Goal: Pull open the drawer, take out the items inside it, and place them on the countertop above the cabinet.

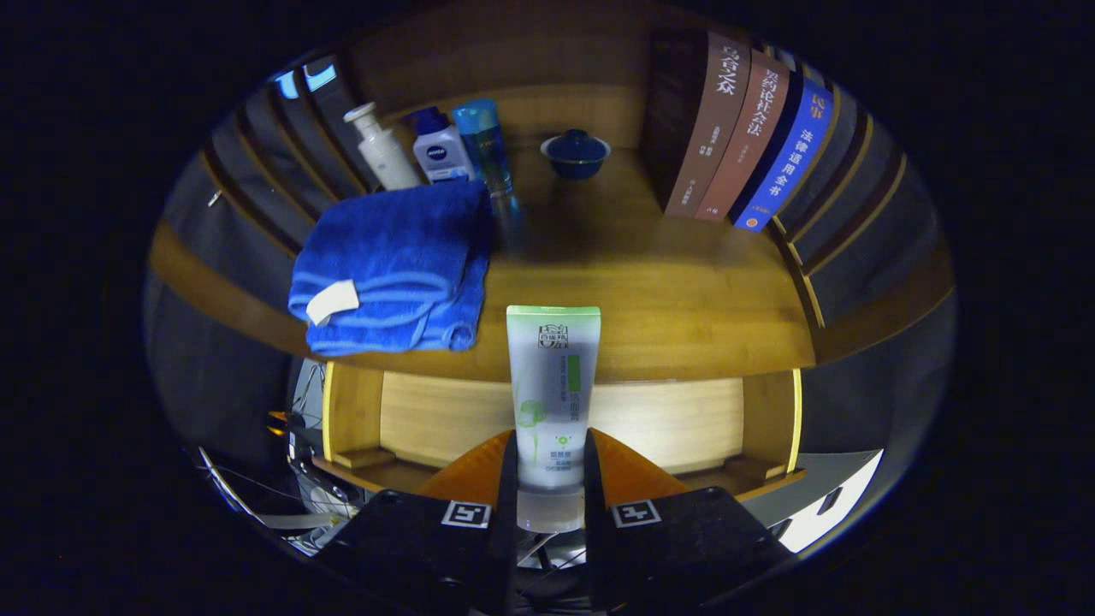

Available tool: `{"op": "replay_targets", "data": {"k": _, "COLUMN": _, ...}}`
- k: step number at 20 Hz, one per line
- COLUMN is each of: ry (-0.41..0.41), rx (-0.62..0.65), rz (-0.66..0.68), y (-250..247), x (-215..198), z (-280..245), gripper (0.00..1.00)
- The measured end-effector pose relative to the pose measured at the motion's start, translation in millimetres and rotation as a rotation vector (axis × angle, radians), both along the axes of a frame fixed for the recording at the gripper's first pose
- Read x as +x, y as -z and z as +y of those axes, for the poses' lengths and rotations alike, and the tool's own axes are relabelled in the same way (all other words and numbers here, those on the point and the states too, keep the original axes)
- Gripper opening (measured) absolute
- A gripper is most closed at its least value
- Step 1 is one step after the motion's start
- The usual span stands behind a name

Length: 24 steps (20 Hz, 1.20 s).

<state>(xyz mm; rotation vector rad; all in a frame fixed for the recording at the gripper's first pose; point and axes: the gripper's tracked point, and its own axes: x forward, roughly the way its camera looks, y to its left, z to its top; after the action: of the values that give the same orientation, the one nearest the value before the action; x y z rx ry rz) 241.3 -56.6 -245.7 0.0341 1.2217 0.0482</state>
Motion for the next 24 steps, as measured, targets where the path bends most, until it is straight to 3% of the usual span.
{"op": "replay_targets", "data": {"k": 7, "ry": 0.055, "rx": -0.052, "rz": 0.017, "y": 25.8, "x": 72.0, "z": -13.8, "gripper": 0.37}}
{"op": "replay_targets", "data": {"k": 14, "ry": 0.075, "rx": -0.073, "rz": 0.050, "y": 40.5, "x": 89.3, "z": -13.0, "gripper": 0.43}}
{"op": "replay_targets", "data": {"k": 19, "ry": 0.085, "rx": -0.097, "rz": 0.012, "y": 28.7, "x": 88.1, "z": -24.0, "gripper": 0.65}}
{"op": "replay_targets", "data": {"k": 24, "ry": 0.079, "rx": -0.029, "rz": -0.054, "y": 10.1, "x": 66.6, "z": -14.7, "gripper": 0.87}}
